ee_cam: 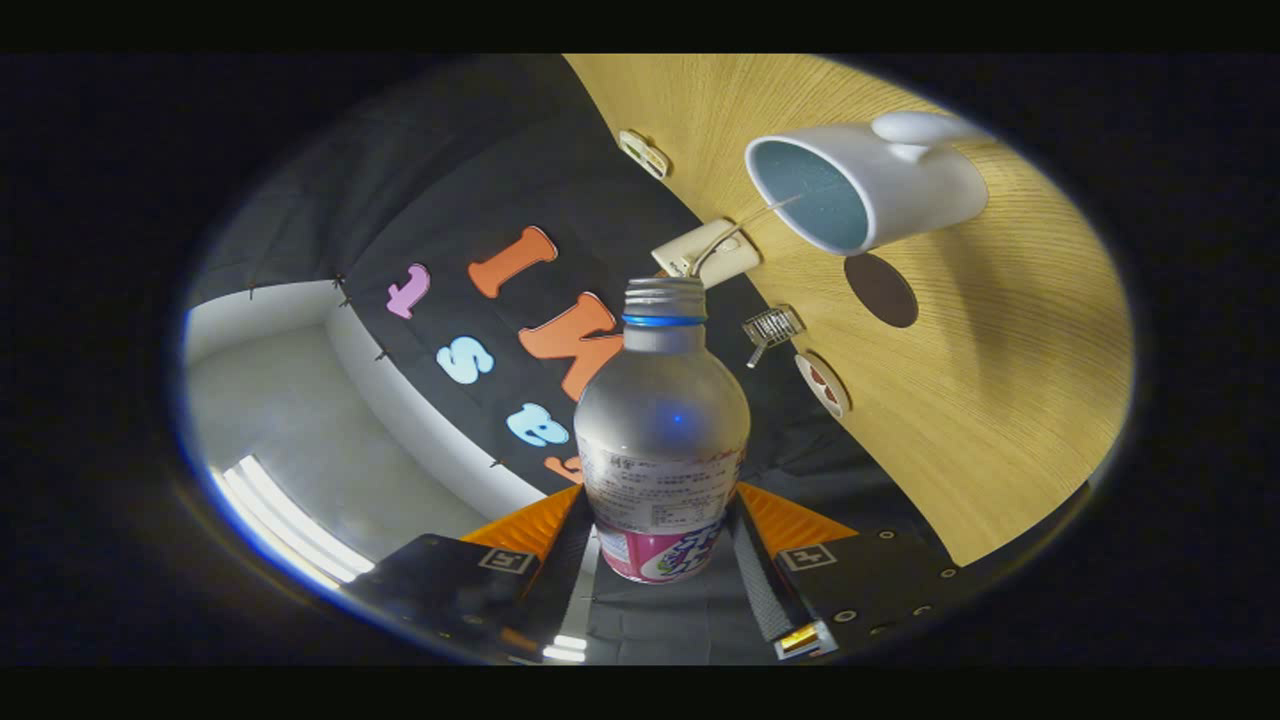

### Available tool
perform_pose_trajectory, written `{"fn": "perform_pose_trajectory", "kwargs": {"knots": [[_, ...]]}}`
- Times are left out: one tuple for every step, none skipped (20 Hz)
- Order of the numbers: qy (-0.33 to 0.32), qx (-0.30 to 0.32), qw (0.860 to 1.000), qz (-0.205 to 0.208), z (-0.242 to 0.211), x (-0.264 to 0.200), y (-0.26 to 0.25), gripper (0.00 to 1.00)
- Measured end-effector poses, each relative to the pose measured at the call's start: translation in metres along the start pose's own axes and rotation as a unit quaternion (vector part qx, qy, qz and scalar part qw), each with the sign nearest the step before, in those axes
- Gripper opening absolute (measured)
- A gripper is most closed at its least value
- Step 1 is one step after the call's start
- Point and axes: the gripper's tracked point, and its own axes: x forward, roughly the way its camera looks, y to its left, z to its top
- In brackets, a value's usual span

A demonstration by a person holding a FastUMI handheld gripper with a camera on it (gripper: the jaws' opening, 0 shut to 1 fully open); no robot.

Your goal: Take the bottle from table, then pour the juice into the cup, finally place the bottle on the coaster

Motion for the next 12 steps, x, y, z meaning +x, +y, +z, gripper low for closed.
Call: {"fn": "perform_pose_trajectory", "kwargs": {"knots": [[0.000, 0.003, 1.000, 0.001, -0.0004, -0.0008, -0.0002, 0.73], [0.000, 0.004, 1.000, 0.000, -0.0013, -0.0016, -0.0006, 0.73], [0.000, 0.007, 1.000, 0.000, -0.0018, -0.0014, -0.0006, 0.74], [0.001, 0.010, 1.000, 0.001, -0.0027, -0.0013, 0.0002, 0.74], [0.002, 0.010, 1.000, 0.001, -0.0033, -0.0016, 0.0004, 0.74], [0.002, 0.011, 1.000, 0.001, -0.0036, -0.0006, 0.0006, 0.74], [0.002, 0.012, 1.000, 0.003, -0.0034, -0.0002, 0.0008, 0.74], [0.002, 0.014, 1.000, 0.004, -0.0040, -0.0002, 0.0016, 0.74], [0.001, 0.015, 1.000, 0.003, -0.0035, 0.0002, 0.0011, 0.74], [0.001, 0.016, 1.000, 0.003, -0.0040, -0.0010, 0.0021, 0.74], [0.002, 0.018, 1.000, 0.004, -0.0047, -0.0006, 0.0021, 0.74], [0.004, 0.020, 1.000, 0.005, -0.0055, -0.0008, 0.0023, 0.74]]}}
